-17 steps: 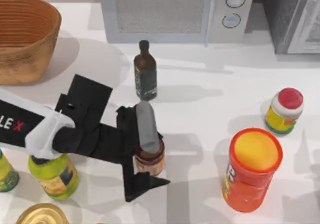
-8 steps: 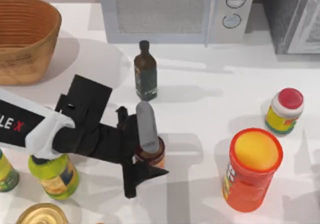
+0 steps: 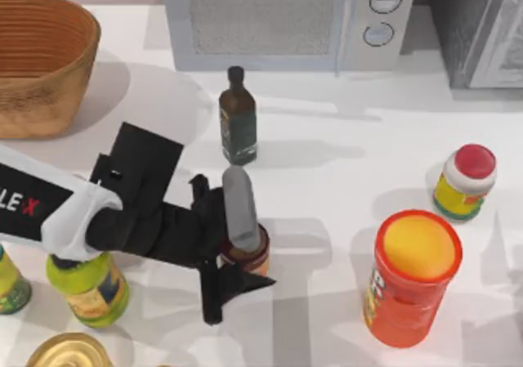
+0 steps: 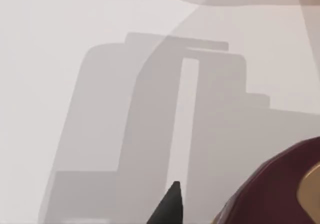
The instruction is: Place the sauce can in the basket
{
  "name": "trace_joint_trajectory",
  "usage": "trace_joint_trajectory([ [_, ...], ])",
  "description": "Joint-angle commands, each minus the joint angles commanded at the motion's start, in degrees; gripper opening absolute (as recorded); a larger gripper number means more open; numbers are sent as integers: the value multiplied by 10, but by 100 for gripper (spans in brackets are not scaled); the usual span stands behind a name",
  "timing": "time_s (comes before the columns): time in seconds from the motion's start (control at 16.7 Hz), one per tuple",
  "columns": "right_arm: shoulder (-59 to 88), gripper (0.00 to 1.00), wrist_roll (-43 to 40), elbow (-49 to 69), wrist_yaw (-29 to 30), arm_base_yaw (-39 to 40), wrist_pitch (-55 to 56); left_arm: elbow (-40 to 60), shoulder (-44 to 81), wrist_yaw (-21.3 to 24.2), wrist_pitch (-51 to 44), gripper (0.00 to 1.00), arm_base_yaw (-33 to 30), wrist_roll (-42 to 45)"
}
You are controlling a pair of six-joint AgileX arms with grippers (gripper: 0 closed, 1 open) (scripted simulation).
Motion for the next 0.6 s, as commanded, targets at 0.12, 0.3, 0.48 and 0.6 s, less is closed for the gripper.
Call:
trace_joint_trajectory([
  [0.12, 0, 100, 0, 0, 0, 0, 0, 0, 0, 0, 0, 0, 0, 0],
  [0.3, 0, 100, 0, 0, 0, 0, 0, 1, -1, 0, 0, 0, -1, 1],
  [0.48, 0, 100, 0, 0, 0, 0, 0, 17, -4, 1, -3, 0, -3, -17],
  [0.6, 0, 100, 0, 0, 0, 0, 0, 52, -13, 1, -13, 0, -5, -51],
])
